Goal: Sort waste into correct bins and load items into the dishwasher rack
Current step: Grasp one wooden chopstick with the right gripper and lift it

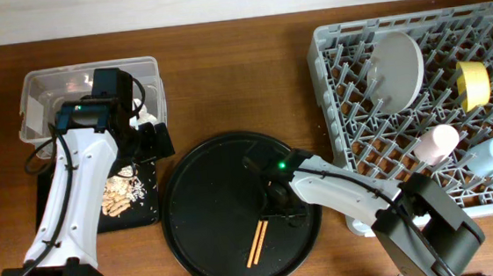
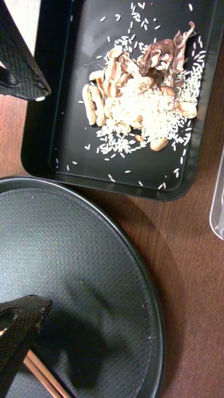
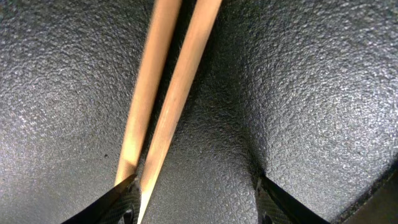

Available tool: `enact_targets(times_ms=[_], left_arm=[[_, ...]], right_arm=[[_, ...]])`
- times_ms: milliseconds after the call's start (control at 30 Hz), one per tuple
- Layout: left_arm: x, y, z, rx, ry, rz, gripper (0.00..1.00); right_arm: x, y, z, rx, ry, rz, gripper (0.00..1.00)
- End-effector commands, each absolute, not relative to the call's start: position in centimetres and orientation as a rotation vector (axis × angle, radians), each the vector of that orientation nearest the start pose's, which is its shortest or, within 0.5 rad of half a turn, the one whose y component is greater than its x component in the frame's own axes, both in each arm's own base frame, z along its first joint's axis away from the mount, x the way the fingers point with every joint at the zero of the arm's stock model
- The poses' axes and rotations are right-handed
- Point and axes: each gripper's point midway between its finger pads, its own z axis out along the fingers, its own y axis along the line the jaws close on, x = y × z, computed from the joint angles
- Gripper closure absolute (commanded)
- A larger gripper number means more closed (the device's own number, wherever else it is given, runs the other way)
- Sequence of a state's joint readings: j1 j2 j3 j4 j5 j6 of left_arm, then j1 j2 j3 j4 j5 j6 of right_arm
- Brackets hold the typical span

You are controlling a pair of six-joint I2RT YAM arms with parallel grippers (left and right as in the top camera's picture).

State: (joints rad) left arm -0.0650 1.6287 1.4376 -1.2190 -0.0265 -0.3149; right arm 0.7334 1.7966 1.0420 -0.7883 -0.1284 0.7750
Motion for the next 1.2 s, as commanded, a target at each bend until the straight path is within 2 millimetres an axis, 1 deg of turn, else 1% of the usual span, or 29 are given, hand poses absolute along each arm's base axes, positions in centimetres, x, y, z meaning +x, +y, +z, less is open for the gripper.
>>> enact_targets(times_ms=[0, 33, 67, 100, 133, 167, 233, 367, 400, 433, 500, 567, 600, 633, 700, 733, 800, 833, 867, 933, 967, 1033, 1067, 1100, 1133, 1167], left_arm=[[32.6, -1.7, 15.3, -0.383, 2.936, -0.019, 0.01], [32.6, -1.7, 15.3, -0.383, 2.936, -0.019, 0.01], [32.6, -1.7, 15.3, -0.383, 2.936, -0.019, 0.01], [32.6, -1.7, 15.3, -0.383, 2.936, -0.019, 0.01], [32.6, -1.7, 15.3, -0.383, 2.936, -0.019, 0.01], [32.6, -1.7, 15.3, -0.383, 2.936, -0.019, 0.01], [32.6, -1.7, 15.3, -0.383, 2.936, -0.019, 0.01], [32.6, -1.7, 15.3, -0.383, 2.937, -0.019, 0.01], [32.6, -1.7, 15.3, -0.383, 2.937, -0.018, 0.01], [32.6, -1.7, 15.3, -0.383, 2.937, -0.018, 0.01], [32.6, -1.7, 15.3, -0.383, 2.937, -0.018, 0.01], [32.6, -1.7, 15.3, -0.383, 2.937, -0.018, 0.01], [32.5, -1.7, 15.3, -0.383, 2.938, -0.018, 0.01], [32.5, -1.7, 15.3, -0.383, 2.939, -0.018, 0.01], [32.4, -1.7, 15.3, -0.383, 2.943, -0.017, 0.01], [32.4, -1.7, 15.2, -0.383, 2.944, -0.016, 0.01], [32.4, -1.7, 15.2, -0.383, 2.944, -0.016, 0.01], [32.4, -1.7, 15.2, -0.383, 2.944, -0.016, 0.01], [32.4, -1.7, 15.2, -0.383, 2.944, -0.016, 0.01], [32.4, -1.7, 15.2, -0.383, 2.944, -0.016, 0.01], [32.4, -1.7, 15.2, -0.384, 2.944, -0.016, 0.01], [32.4, -1.7, 15.2, -0.384, 2.944, -0.016, 0.00], [32.4, -1.7, 15.2, -0.384, 2.944, -0.016, 0.01], [32.4, -1.7, 15.2, -0.383, 2.944, -0.016, 0.01], [32.4, -1.7, 15.2, -0.383, 2.944, -0.016, 0.01], [32.4, -1.7, 15.2, -0.384, 2.944, -0.016, 0.01]], right_arm=[[21.2, 21.5, -1.3, 0.089, 3.208, 0.098, 0.39], [21.3, 21.5, -1.3, 0.090, 3.205, 0.102, 0.40], [21.3, 21.6, -1.3, 0.089, 3.204, 0.104, 0.43], [21.2, 21.4, -1.3, 0.089, 3.209, 0.096, 0.53], [20.9, 21.2, -1.3, 0.091, 3.219, 0.082, 0.69], [20.7, 21.1, -1.3, 0.092, 3.226, 0.071, 0.74], [20.6, 21.0, -1.3, 0.094, 3.232, 0.065, 0.80], [20.8, 20.9, -1.3, 0.092, 3.225, 0.063, 0.81], [21.0, 20.6, -1.3, 0.091, 3.211, 0.036, 0.82], [21.1, 20.6, -1.3, 0.086, 3.205, 0.030, 0.85], [21.6, 20.8, -1.3, -0.004, 3.189, 0.047, 0.88], [22.1, 20.9, -0.8, -0.005, 3.175, 0.036, 0.88], [22.5, 20.9, -0.3, 0.000, 3.169, 0.038, 0.88], [23.2, 21.0, 0.2, -0.027, 3.157, 0.053, 0.91], [24.9, 20.6, 2.4, -0.050, 3.123, 0.070, 0.92], [26.4, 20.1, 4.4, -0.068, 3.089, 0.095, 0.92], [28.7, 19.2, 8.7, -0.167, 3.018, 0.139, 0.92], [30.2, 17.9, 12.0, -0.223, 2.963, 0.136, 0.92], [31.2, 16.6, 13.9, -0.247, 2.924, 0.110, 0.92], [32.7, 14.3, 16.7, -0.294, 2.877, 0.071, 0.93], [33.7, 11.6, 18.3, -0.266, 2.864, 0.037, 0.96], [34.6, 8.0, 18.4, -0.155, 2.879, 0.009, 0.96], [34.7, 7.1, 18.1, -0.119, 2.894, 0.003, 0.96], [34.4, 5.2, 17.5, -0.059, 2.937, -0.013, 0.96], [34.1, 4.2, 17.0, -0.026, 2.967, -0.016, 0.96], [33.8, 3.8, 16.7, -0.028, 2.982, -0.018, 0.96]])
